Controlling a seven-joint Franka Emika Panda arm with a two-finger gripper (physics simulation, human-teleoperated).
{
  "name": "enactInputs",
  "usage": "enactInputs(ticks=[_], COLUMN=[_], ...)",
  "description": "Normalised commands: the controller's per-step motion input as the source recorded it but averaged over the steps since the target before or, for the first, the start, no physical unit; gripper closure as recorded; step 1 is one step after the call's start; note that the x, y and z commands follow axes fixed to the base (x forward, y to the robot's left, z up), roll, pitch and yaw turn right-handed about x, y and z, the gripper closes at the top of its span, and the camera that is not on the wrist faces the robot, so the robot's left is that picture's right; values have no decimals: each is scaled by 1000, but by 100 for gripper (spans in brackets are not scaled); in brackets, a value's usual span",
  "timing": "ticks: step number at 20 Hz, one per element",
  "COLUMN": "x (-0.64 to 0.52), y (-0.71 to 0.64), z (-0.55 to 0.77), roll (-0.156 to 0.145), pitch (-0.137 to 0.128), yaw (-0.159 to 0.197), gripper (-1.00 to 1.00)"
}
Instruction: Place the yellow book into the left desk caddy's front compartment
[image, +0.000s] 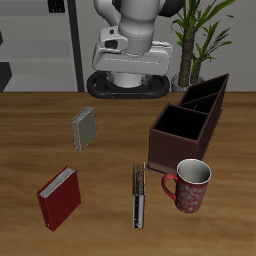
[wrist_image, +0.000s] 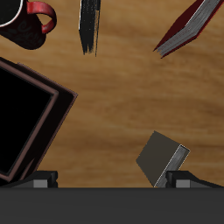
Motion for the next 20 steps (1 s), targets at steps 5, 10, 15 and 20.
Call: enactInputs(ticks=[5,10,15,20], x=[-106,-146,-232,-293], y=[-33,-153,-235,-355], z=[-72,-126,-146,-77], roll=[8,59,31,13], pitch=[-8,15,-34,-54], yaw=[-39,-56,18,-2], gripper=[-100,-100,-100,-100])
